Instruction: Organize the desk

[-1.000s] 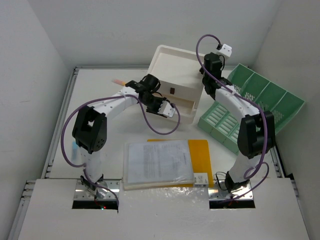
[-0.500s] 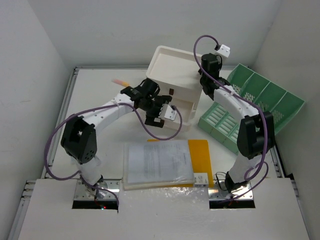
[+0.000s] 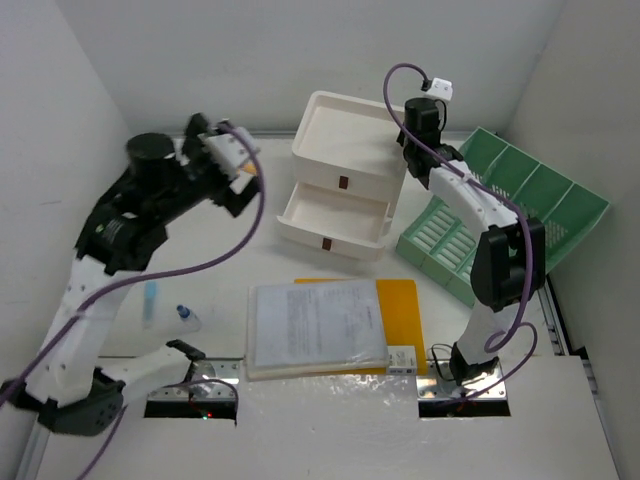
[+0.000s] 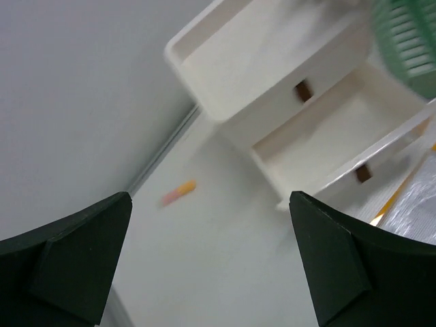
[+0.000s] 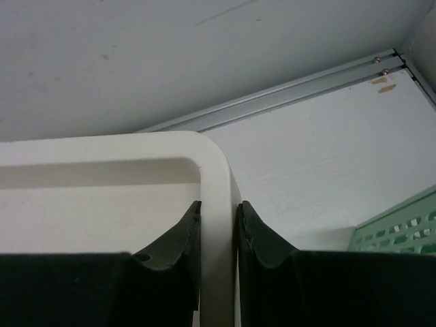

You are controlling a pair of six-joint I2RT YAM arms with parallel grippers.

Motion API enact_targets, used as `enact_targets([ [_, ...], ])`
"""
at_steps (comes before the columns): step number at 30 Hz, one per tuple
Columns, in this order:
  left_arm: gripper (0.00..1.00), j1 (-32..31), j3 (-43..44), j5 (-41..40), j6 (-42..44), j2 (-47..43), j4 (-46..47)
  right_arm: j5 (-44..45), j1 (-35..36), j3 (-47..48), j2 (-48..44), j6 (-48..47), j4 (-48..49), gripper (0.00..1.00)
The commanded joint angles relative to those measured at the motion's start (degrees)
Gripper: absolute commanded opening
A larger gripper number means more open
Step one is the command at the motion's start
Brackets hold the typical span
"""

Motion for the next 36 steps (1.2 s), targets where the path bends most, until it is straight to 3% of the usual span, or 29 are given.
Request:
enact_targets([
  [1,1.00,13.1,-5.7,-2.5,-1.2,-2.4,-15.8,-10.3,0.6,1.3,1.3,-3.7,-6.4,0.00],
  [5,0.99,32.9,-11.3,6.4,6.2,-2.6,-23.9,-10.8,0.6,-0.7,-1.9,-7.4,-4.8,0.00],
  [6,0.99,40.6,-12.0,8.1,7.3,-0.9,-25.1,-11.2,0.6,-0.9,-2.8,-8.5,-4.7,0.00],
  [9,0.96,48.4,-14.7,10.7,9.0,3.6,-27.7,-12.8,0.6,-1.3,-3.7,-11.1,-3.9,0.00],
  [13,0.96,47.4,-20.8,14.6,10.7,5.0,-30.9,-14.2,0.6,-1.6,-4.2,-14.5,-4.3,0.02],
  [16,0.99,47.1,-23.4,10.5,14.9,1.0,-27.6,-15.8,0.6,-4.2,-5.2,-16.7,-2.3,0.02],
  [21,0.99,47.1,-18.2,12.1,24.5,-1.8,-34.2,-16.7,0.6,-5.7,-5.6,-18.3,-2.0,0.02],
  [25,1.00,45.1,-17.2,10.4,24.3,-3.1,-35.0,-16.5,0.6,-6.3,-6.1,-18.9,-2.8,0.03],
  [29,1.00,36.9,-28.5,2.8,23.8,-3.8,-34.9,-15.6,0.5,-7.3,-6.5,-19.6,-1.7,0.03],
  [36,1.00,36.7,-33.4,4.5,24.1,-3.6,-31.6,-16.2,0.6,-4.0,-3.7,-18.5,-3.7,0.03],
])
